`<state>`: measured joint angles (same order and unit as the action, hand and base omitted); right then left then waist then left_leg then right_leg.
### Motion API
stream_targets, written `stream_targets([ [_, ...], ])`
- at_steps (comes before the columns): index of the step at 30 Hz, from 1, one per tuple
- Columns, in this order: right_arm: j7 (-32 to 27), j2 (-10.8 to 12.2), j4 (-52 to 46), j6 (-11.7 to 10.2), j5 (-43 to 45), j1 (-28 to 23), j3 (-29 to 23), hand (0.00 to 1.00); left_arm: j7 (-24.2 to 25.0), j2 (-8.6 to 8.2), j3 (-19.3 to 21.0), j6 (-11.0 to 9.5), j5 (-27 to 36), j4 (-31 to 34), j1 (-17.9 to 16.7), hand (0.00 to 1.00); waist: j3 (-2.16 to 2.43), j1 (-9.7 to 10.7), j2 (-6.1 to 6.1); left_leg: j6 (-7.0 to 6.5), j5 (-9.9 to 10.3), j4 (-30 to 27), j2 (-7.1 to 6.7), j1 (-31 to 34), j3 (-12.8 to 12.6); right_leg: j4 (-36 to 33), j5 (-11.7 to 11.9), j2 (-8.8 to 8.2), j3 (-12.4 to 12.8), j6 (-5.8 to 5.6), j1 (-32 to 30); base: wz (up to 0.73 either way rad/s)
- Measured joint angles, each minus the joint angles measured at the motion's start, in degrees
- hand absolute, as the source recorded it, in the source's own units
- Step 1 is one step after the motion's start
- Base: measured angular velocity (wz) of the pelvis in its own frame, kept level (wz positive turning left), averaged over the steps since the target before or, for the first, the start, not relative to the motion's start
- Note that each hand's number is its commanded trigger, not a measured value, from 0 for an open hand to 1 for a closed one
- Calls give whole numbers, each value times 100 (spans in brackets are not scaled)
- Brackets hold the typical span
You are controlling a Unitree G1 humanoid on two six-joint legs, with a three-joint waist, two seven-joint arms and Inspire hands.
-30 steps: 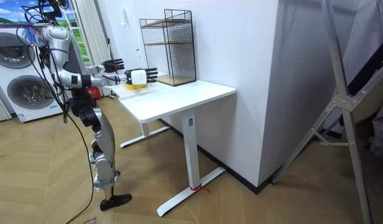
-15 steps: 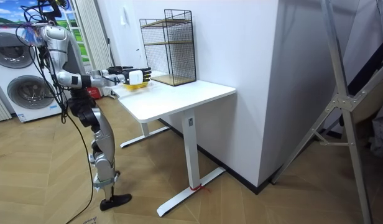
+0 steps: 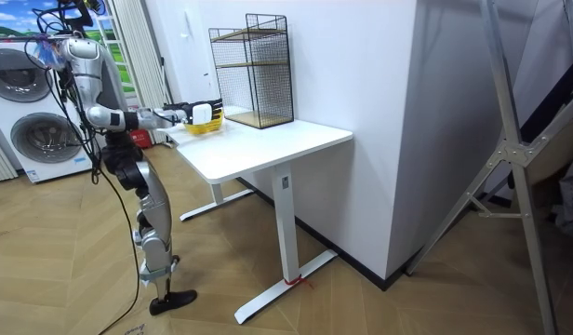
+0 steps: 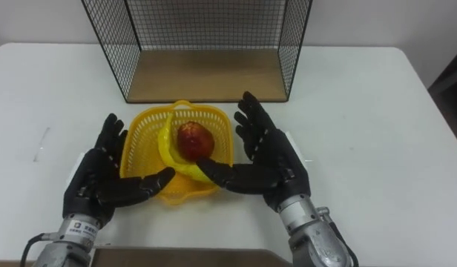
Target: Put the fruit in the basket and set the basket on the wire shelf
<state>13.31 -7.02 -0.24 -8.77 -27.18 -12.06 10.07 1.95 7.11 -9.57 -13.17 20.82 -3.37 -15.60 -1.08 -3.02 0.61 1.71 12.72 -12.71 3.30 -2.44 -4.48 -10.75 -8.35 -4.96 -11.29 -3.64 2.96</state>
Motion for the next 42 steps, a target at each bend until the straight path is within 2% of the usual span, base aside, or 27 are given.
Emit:
stream_targets([
  [14, -10, 7, 220, 0, -139, 21, 56, 0, 264, -121, -99, 11, 111, -233, 1, 0, 18, 12, -20, 0, 0, -12, 1, -6, -4, -4, 1, 0, -3, 1, 1, 0],
  [35, -76, 20, 270, -1, -164, 22, 127, 0, 325, -123, -186, 21, 95, -233, 3, 0, 17, 141, -17, 0, 0, -22, 2, 28, -2, -4, 3, 0, -16, 3, -18, 0],
  [42, -223, 14, 626, -3, 76, 69, 218, 0, 320, -81, -321, 22, 85, -234, 40, 0, 18, 164, -18, 0, 0, -15, 1, 19, -14, -6, 3, 1, 8, 3, -23, 0],
])
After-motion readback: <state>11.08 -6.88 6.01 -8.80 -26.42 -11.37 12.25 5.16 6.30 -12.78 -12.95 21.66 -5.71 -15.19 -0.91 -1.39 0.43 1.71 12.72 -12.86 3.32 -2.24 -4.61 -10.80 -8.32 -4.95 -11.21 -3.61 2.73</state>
